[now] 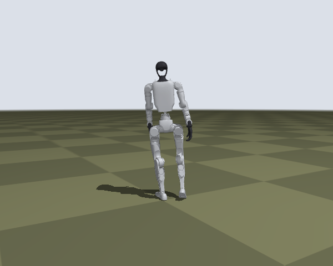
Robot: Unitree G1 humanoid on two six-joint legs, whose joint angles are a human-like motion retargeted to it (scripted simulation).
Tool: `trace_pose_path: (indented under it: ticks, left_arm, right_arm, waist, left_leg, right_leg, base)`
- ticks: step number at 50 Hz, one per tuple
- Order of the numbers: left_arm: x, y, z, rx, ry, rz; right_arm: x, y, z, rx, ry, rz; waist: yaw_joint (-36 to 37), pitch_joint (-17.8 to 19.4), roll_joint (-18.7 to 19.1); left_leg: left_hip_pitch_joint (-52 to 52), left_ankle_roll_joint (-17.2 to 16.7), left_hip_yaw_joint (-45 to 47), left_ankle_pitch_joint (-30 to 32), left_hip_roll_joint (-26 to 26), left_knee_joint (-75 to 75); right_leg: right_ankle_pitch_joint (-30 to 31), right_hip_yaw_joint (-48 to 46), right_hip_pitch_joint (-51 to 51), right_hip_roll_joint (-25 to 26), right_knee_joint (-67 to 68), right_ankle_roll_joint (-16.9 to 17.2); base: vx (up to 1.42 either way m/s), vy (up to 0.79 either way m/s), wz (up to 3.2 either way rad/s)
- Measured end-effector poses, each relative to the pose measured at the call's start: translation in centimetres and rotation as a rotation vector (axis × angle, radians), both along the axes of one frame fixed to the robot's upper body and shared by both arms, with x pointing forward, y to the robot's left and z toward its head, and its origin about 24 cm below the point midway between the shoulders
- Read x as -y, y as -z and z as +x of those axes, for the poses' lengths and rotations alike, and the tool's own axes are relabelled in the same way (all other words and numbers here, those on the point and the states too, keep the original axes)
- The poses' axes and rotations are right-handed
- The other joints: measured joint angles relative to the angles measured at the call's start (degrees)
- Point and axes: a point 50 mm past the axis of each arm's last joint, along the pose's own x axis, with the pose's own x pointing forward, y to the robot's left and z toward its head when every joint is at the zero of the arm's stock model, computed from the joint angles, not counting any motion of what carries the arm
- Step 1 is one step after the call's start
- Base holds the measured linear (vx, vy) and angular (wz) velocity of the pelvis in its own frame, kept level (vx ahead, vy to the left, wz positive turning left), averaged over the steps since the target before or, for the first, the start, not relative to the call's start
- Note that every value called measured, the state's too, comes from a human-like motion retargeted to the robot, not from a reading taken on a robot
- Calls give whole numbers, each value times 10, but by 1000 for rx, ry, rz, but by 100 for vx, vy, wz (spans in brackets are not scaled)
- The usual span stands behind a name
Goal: Upper body actions
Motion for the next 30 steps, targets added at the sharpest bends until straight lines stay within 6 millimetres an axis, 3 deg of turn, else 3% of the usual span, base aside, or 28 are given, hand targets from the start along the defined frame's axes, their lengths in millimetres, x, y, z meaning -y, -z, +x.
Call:
trace_pose_path:
  ticks: [5, 10, 15, 17, 20, 22, 23, 26, 30]
  left_arm:
    - [-2, 9, -31, -99, 15, -14]
    - [-16, 17, -79, -214, -69, 30]
    - [-27, 20, -139, -359, -288, 25]
    - [-28, 18, -165, -424, -383, 22]
    - [-34, 13, -197, -510, -454, 31]
    - [-39, 8, -224, -581, -441, 49]
    - [-39, 4, -239, -623, -424, 51]
    - [-33, -7, -274, -757, -363, 28]
    - [-11, -22, -313, -930, -309, -43]
  right_arm:
    - [-7, 4, 17, 63, -73, -5]
    - [-15, 6, 33, 92, -138, -15]
    - [-24, 8, 77, 154, -282, 8]
    - [-32, 7, 103, 204, -314, 22]
    - [-54, 2, 153, 344, -291, 59]
    - [-70, -5, 187, 470, -249, 107]
    - [-78, -10, 205, 524, -229, 129]
    - [-103, -34, 261, 718, -182, 170]
    - [-134, -85, 331, 1029, -253, 258]
  waist:
    - [16, -10, -20]
    - [50, -26, -24]
    - [49, -18, -14]
    - [47, -9, -16]
    - [41, 10, -25]
    - [58, 23, -31]
    - [70, 30, -38]
    - [130, 57, -43]
    - [209, 82, -59]
  left_leg:
    - [4, -8, -5, -10, -26, 6]
    - [0, -24, -1, -22, -23, 20]
    - [-18, -47, 1, -27, 2, 88]
    - [-45, -59, 15, 23, 21, 165]
    - [-149, -76, -20, 152, 68, 363]
    - [-239, -48, -46, 219, 85, 487]
    - [-279, -49, -60, 211, 80, 539]
    - [-376, -58, -21, 140, 149, 688]
    - [-495, -72, 6, 95, 193, 806]
  right_leg:
    - [-144, -85, 88, -23, -141, -29]
    - [-168, -93, 103, -13, -202, -53]
    - [-177, -82, 99, -4, -200, -70]
    - [-180, -78, 99, -11, -197, -74]
    - [-184, -92, 97, -27, -200, -75]
    - [-180, -92, 97, -29, -205, -81]
    - [-176, -90, 99, -34, -208, -84]
    - [-166, -72, 104, -26, -219, -104]
    - [-153, -24, 90, -36, -222, -119]
  base:
    - [-11, -6, 17]
    - [-17, -5, -11]
    - [-33, 0, -5]
    - [-41, 4, 7]
    - [-51, -4, 57]
    - [-41, -10, 20]
    - [-32, -4, -23]
    - [-27, 5, -84]
    - [-24, 4, -129]
